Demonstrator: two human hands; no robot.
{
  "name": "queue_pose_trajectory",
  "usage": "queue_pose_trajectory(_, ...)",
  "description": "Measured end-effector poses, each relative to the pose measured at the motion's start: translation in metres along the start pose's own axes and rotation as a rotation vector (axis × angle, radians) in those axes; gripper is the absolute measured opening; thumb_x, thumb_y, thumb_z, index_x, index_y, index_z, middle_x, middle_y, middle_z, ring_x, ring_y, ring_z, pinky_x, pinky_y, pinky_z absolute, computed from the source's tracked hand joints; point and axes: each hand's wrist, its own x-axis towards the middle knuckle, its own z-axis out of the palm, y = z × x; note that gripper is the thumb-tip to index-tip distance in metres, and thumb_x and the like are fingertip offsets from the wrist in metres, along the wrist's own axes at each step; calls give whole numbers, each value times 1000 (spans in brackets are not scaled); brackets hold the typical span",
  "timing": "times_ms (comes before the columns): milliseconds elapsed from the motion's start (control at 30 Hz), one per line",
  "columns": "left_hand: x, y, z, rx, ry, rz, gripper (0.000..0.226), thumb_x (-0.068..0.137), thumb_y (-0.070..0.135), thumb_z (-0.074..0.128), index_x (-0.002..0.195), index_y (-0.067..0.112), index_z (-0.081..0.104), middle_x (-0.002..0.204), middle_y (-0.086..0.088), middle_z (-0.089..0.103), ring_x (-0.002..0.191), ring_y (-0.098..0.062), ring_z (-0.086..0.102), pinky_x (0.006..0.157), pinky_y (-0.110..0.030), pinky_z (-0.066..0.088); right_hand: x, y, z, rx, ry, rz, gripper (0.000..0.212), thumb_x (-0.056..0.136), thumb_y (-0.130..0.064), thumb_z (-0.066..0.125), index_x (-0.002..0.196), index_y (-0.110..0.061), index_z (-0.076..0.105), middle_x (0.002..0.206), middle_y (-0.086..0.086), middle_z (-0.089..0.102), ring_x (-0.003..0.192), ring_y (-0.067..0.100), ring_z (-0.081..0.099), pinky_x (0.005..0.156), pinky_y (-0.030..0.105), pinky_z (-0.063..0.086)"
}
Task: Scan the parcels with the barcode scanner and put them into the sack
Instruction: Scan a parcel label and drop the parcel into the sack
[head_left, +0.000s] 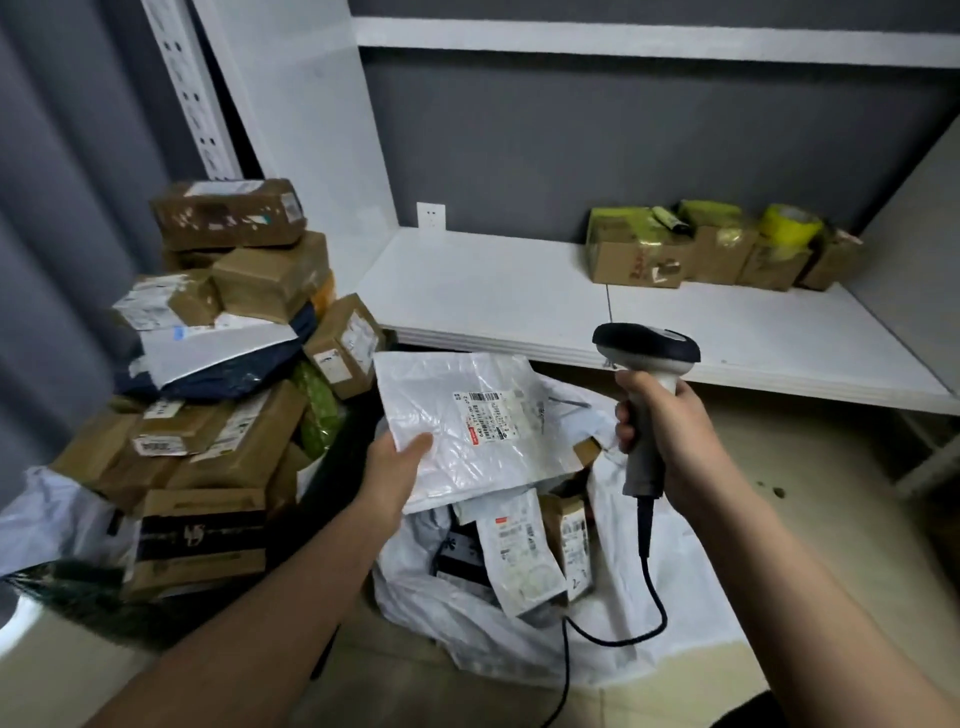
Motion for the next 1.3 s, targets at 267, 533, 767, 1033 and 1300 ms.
queue_pose_trajectory(267, 55, -84, 55, 104, 70, -610, 43, 96, 17, 45, 136, 2, 45, 135, -18, 52, 113, -37, 57, 99, -46, 47, 17, 1, -3, 31, -58, 30, 18, 92, -19, 60, 101, -12, 46, 55, -2, 47, 42, 11, 40, 43, 23, 34)
queue_pose_trajectory(533, 73, -82, 48, 634, -9, -341, 68, 90, 20, 58, 149, 6, 26, 153, -20, 19, 141, -32, 25, 112, -39, 32, 16, 5, 25, -13, -111, 59, 20, 91, -19, 61, 104, -10, 48, 53, -1, 48, 42, 11, 40, 45, 23, 34)
queue_pose_trajectory(767, 56, -45, -3, 692, -239, -95, 54, 95, 13, 54, 145, 8, 36, 150, -10, 34, 134, -23, 39, 97, -23, 38, -5, 19, 64, 2, -237, 146, 15, 93, -16, 59, 101, -10, 49, 52, 0, 47, 41, 11, 40, 40, 21, 35)
queue_pose_trajectory(1033, -3, 27, -168, 1448, -225, 265, 57, 89, 42, 57, 141, 24, 39, 143, -3, 38, 130, -23, 40, 99, -34, 41, -37, 41, 135, -81, -399, 173, 15, 92, -18, 60, 98, -11, 49, 54, 1, 49, 41, 12, 42, 40, 20, 36)
queue_pose_trajectory(1300, -2, 8, -280, 1188, 109, -188, 120, 54, 89, 56, 147, 19, 25, 153, -11, 28, 140, -30, 30, 112, -39, 32, -74, 64, 195, -132, -527, 217, 21, 93, -12, 58, 76, -12, 46, 56, 6, 44, 40, 14, 38, 39, 20, 33)
